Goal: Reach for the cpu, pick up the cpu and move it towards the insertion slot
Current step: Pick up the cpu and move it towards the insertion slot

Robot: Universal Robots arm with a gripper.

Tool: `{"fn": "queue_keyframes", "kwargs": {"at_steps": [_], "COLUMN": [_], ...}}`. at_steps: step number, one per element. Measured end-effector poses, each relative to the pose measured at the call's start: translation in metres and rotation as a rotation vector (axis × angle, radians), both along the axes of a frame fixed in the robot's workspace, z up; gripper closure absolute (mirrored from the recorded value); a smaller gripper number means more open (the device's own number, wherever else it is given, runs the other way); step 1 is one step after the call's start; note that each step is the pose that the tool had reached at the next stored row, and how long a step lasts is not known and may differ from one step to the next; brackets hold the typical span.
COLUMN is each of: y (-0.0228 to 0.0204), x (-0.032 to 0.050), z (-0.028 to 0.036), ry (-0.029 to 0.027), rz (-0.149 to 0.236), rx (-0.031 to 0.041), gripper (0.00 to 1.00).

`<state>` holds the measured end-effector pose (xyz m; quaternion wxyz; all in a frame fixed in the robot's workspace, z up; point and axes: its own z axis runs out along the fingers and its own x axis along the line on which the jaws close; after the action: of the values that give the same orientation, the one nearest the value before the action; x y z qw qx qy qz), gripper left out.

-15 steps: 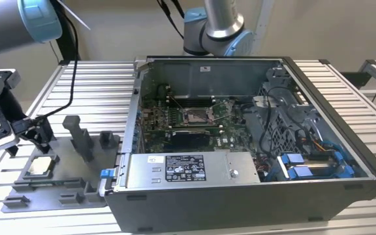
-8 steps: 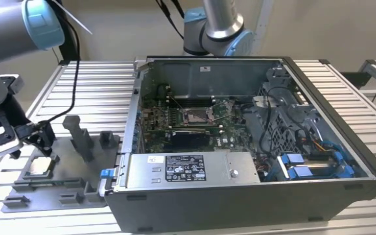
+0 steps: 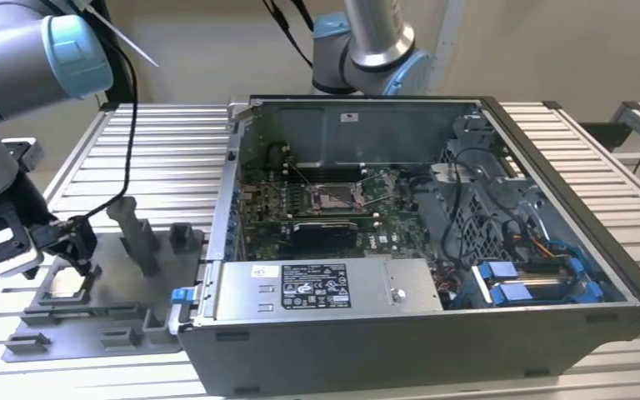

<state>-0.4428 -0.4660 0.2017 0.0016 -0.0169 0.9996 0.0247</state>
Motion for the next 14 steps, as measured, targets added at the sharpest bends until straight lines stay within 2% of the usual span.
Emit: {"fn": "queue_keyframes", "kwargs": {"at_steps": [6, 14], "y": [-0.0002, -0.0022], "x": [0.0021, 0.0023], "z": [-0.0098, -0.0130], "ry": [0.0002, 0.0002], "rz": [0.000, 0.000], "rx": [-0.0001, 0.0012], "gripper": [0.00, 0.00]}}
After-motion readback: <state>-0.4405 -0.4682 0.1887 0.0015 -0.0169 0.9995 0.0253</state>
